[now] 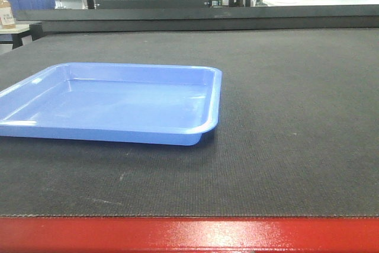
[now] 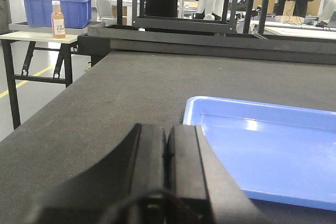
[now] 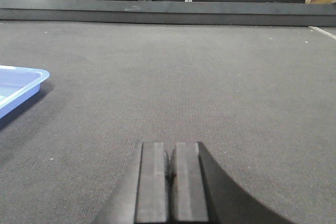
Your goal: Grab blue tray and place on right shelf
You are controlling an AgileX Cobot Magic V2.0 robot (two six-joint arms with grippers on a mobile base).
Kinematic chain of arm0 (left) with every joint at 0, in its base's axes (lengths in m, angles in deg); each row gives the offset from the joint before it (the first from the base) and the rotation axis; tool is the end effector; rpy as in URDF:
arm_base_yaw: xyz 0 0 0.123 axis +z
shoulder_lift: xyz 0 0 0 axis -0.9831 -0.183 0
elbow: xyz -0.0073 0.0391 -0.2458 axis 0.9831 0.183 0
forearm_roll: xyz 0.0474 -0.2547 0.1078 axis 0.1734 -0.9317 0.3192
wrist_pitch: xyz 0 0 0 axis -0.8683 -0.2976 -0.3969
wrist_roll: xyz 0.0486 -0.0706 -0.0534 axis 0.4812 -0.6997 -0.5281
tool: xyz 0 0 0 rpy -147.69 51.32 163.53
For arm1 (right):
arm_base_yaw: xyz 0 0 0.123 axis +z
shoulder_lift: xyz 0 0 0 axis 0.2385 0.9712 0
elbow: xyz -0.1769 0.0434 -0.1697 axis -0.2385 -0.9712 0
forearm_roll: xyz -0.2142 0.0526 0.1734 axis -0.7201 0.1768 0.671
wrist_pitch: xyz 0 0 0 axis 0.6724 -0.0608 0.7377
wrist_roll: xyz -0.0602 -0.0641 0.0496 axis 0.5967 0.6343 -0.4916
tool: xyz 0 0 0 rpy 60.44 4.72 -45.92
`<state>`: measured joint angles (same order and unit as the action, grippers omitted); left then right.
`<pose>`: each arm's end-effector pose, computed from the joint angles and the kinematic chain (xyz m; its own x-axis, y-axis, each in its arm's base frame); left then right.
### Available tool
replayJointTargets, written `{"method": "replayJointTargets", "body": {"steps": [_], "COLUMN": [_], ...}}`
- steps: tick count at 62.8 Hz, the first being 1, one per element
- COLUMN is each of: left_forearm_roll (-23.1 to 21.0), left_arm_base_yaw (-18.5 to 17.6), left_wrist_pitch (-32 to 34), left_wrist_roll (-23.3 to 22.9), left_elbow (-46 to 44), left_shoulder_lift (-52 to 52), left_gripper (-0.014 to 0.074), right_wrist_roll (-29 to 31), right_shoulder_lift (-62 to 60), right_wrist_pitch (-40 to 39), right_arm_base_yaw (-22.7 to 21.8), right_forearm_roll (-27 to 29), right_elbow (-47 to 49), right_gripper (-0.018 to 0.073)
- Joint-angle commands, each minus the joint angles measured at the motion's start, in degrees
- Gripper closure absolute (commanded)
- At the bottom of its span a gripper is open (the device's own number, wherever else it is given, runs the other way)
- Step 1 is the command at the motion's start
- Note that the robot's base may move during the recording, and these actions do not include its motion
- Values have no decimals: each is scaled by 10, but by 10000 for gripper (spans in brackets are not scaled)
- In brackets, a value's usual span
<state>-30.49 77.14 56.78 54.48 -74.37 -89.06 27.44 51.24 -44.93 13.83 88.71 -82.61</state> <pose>0.1320 -0.0052 0.2064 0.0893 -0.0434 -0.9951 0.0417 0.9983 -0.0398 0.1324 0.0007 0.1964 -0.0128 0.0654 -0.9978 -0.0063 0.9978 0.0655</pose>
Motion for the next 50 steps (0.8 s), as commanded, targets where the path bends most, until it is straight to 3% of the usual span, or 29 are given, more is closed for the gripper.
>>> {"method": "replayJointTargets", "body": {"steps": [1,33,44,50], "left_forearm_roll": [1,1,-2,-25], "left_arm_base_yaw": [0,0,0,0], "left_wrist_pitch": [48,56,84,135], "left_wrist_roll": [1,1,1,1], "left_elbow": [17,16,16,12], "left_shoulder_lift": [8,8,8,5], "left_gripper": [645,645,645,645], "right_wrist_roll": [7,7,7,7], "right_shoulder_lift": [-11,-11,-11,-11], "right_wrist_pitch": [-47,-72,-101,-153], "right_arm_base_yaw": [0,0,0,0], "right_forearm_roll": [2,2,2,4], "right_elbow": [13,13,13,19], "right_gripper": [506,506,506,506]}}
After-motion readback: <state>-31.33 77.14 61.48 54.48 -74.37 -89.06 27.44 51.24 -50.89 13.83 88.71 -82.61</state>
